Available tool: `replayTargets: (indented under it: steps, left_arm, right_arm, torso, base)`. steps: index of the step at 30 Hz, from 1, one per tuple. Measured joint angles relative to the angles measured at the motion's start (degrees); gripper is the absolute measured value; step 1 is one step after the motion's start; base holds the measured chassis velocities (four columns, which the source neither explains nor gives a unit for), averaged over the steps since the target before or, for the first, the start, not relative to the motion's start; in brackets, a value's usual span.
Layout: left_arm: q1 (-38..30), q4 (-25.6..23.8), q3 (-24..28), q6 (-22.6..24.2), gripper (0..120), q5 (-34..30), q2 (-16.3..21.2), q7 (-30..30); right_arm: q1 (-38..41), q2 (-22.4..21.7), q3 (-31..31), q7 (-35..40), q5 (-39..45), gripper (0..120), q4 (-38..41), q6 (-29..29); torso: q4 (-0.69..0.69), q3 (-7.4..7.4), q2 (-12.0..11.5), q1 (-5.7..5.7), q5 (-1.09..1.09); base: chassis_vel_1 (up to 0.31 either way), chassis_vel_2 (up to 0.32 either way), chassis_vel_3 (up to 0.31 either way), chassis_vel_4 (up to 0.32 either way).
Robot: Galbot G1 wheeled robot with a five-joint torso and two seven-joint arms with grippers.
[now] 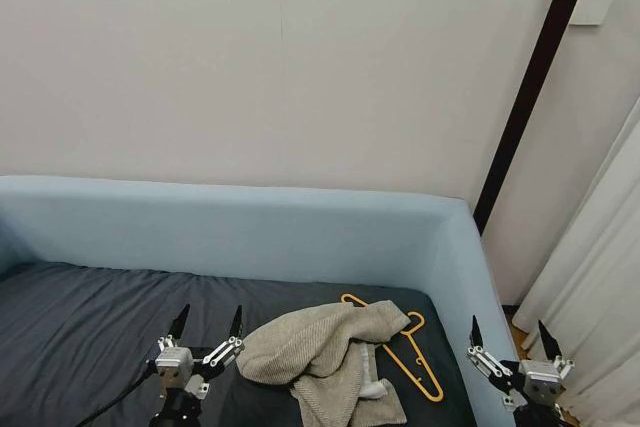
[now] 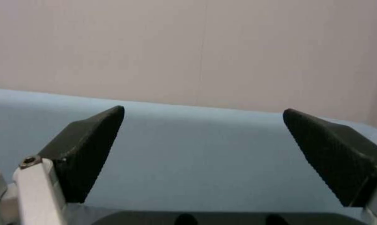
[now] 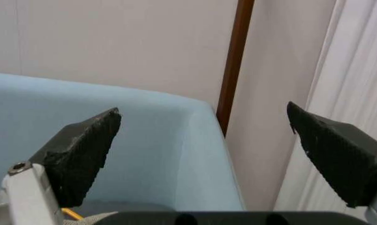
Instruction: Pick up the clothes from the sofa and hang them on the clothes hanger.
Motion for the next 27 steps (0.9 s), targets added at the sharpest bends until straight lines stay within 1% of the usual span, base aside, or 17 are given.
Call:
replayTargets:
  steps: [3, 7, 9, 13, 20, 24, 27]
  left_arm:
    - [0.1, 2.4, -0.1, -2.3, 100, -0.1, 0.5, 1.3]
    - [0.3, 2.8, -0.4, -3.8, 100, -0.3, 0.2, 2.2]
    - [0.4, 2.7, -0.5, -4.0, 100, -0.3, 0.2, 2.4]
    - [0.6, 2.3, -0.5, -4.2, 100, -0.3, 0.1, 3.1]
    - [0.8, 1.2, -0.6, -3.6, 100, -0.3, -0.1, 3.0]
    - [0.6, 1.3, -0.7, -3.5, 100, -0.2, -0.1, 3.0]
    - [0.6, 2.1, -0.4, -4.2, 100, 0.4, -0.7, 2.9]
  right_arm:
    - [-0.3, 0.3, -0.6, 0.0, 0.1, 100, 0.3, -0.4]
    - [-0.3, 0.2, -0.9, 0.0, 0.7, 100, 0.6, -1.0]
    - [-0.3, 0.1, -0.9, 0.0, 1.2, 100, 0.7, -1.2]
    - [-0.4, 0.0, -1.6, 1.2, 4.6, 100, 2.3, -3.4]
    - [-0.4, 0.1, -1.1, 0.6, 1.8, 100, 1.6, -2.1]
    - [-0.4, 0.0, -1.0, 0.3, 1.5, 100, 1.4, -1.8]
    - [-0.3, -1.8, -1.8, -0.6, 5.2, 100, 1.4, -2.3]
  torso:
    - [-0.01, 0.0, 0.0, 0.0, -0.01]
    - [0.0, 0.0, 0.0, 0.0, -0.01]
    - [0.0, 0.0, 0.0, 0.0, -0.01]
    - [0.0, 0.0, 0.0, 0.0, -0.01]
    - [0.0, 0.0, 0.0, 0.0, 0.0]
    - [0.0, 0.0, 0.0, 0.0, 0.0]
    - [-0.01, 0.0, 0.0, 0.0, 0.0]
  base:
    - [0.0, 0.0, 0.0, 0.0]
    - [0.0, 0.0, 0.0, 0.0]
    - [0.0, 0.0, 0.0, 0.0]
    - [0.0, 0.0, 0.0, 0.0]
    - [0.0, 0.0, 0.0, 0.0]
    - [0.0, 0.0, 0.0, 0.0]
    - [0.0, 0.0, 0.0, 0.0]
